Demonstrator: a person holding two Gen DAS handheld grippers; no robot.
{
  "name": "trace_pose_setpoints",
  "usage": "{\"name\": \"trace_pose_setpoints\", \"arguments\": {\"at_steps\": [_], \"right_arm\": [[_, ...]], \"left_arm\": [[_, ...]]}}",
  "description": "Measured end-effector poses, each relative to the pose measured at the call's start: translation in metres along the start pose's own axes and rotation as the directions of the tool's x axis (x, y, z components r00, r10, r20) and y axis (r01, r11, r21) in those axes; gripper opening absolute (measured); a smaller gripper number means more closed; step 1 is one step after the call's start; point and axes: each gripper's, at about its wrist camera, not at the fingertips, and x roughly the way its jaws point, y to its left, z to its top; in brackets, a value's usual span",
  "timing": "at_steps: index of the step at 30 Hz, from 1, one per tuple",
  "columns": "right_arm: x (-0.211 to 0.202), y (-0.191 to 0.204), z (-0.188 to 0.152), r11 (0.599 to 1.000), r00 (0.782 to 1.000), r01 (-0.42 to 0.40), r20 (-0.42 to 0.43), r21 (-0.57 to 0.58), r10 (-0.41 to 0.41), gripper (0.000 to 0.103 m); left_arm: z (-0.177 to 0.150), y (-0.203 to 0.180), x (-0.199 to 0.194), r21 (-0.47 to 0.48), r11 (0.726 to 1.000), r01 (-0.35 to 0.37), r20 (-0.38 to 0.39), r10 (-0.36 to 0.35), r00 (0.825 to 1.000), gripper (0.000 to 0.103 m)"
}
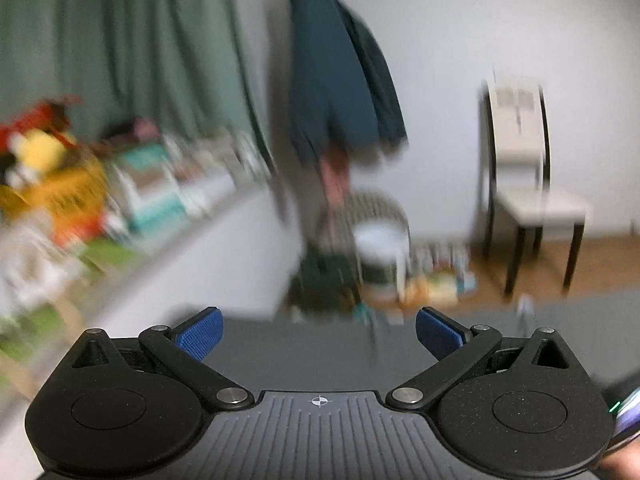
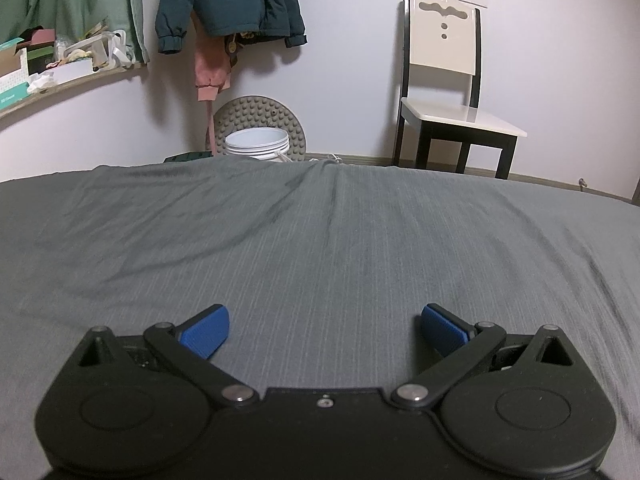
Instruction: Fold clothes
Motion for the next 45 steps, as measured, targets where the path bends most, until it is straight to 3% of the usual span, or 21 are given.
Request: {"name": "trace_pose_setpoints", "arguments": {"at_steps": [2,5,7,8,9,11,13,16,18,20,26,28,31,34,39,40,43,45], "right_arm": [[-0.001,-0.001,-0.001,1.0,1.0,-0.004,0.001,0.001,0.004,0.103],[-0.002,-0.002,-0.002,1.0,1.0,-0.011,0.001,0.002,0.011,0.103],[-0.002,-0.003,-0.003,1.0,1.0,-0.015,0.002,0.003,0.015,0.103],[-0.002,-0.002,-0.003,1.0,1.0,-0.016,0.002,0.003,0.016,0.103],[-0.002,-0.002,-0.003,1.0,1.0,-0.015,0.002,0.002,0.015,0.103],[-0.002,-0.002,-0.003,1.0,1.0,-0.014,0.002,0.001,0.014,0.103],[-0.002,-0.002,-0.004,1.0,1.0,-0.014,0.001,0.001,0.014,0.103],[-0.003,-0.002,-0.004,1.0,1.0,-0.012,0.001,-0.001,0.012,0.103],[-0.003,-0.001,-0.004,1.0,1.0,-0.011,0.001,-0.003,0.011,0.103],[-0.003,-0.001,-0.004,1.0,1.0,-0.011,0.001,-0.002,0.011,0.103],[-0.004,-0.002,-0.004,1.0,1.0,-0.016,0.0,0.0,0.016,0.103],[-0.005,-0.003,-0.005,1.0,1.0,-0.019,-0.001,-0.004,0.018,0.103],[-0.006,-0.003,-0.006,1.0,1.0,-0.02,-0.002,-0.009,0.02,0.103],[-0.007,-0.002,-0.006,1.0,1.0,-0.021,-0.003,-0.012,0.021,0.103],[-0.007,-0.003,-0.008,1.0,1.0,-0.02,-0.002,-0.013,0.02,0.103],[-0.008,-0.003,-0.008,1.0,1.0,-0.019,-0.002,-0.013,0.019,0.103],[-0.008,-0.003,-0.008,1.0,1.0,-0.021,-0.002,-0.011,0.021,0.103],[-0.009,-0.003,-0.008,1.0,1.0,-0.025,-0.002,-0.009,0.025,0.103]], "left_arm": [[0.054,0.045,-0.063,-0.046,0.998,-0.05,0.075,0.053,0.996,0.103],[0.127,0.092,-0.155,-0.058,0.986,-0.154,0.153,0.161,0.975,0.103],[0.167,0.107,-0.224,0.005,0.954,-0.301,0.198,0.294,0.935,0.103],[0.182,0.113,-0.252,0.036,0.924,-0.381,0.207,0.366,0.907,0.103],[0.194,0.116,-0.281,0.068,0.878,-0.474,0.209,0.452,0.867,0.103],[0.208,0.124,-0.342,0.106,0.775,-0.624,0.229,0.591,0.773,0.103],[0.207,0.134,-0.4,0.107,0.686,-0.72,0.227,0.688,0.689,0.103],[0.18,0.154,-0.473,0.058,0.569,-0.821,0.136,0.81,0.571,0.103],[0.147,0.17,-0.51,-0.001,0.528,-0.849,0.032,0.849,0.528,0.103],[0.107,0.187,-0.538,-0.066,0.497,-0.865,-0.081,0.862,0.501,0.103],[-0.021,0.231,-0.577,-0.203,0.417,-0.886,-0.299,0.835,0.461,0.103],[-0.07,0.243,-0.58,-0.188,0.377,-0.907,-0.369,0.828,0.421,0.103],[-0.137,0.264,-0.591,-0.116,0.329,-0.937,-0.494,0.799,0.342,0.103],[-0.184,0.283,-0.595,-0.06,0.321,-0.945,-0.607,0.74,0.29,0.102],[-0.254,0.305,-0.583,0.011,0.336,-0.942,-0.738,0.638,0.219,0.102],[-0.262,0.314,-0.576,0.011,0.331,-0.944,-0.751,0.626,0.21,0.102],[-0.284,0.333,-0.57,-0.024,0.31,-0.95,-0.77,0.6,0.215,0.1],[-0.293,0.349,-0.57,-0.015,0.268,-0.963,-0.78,0.6,0.179,0.099]]}}
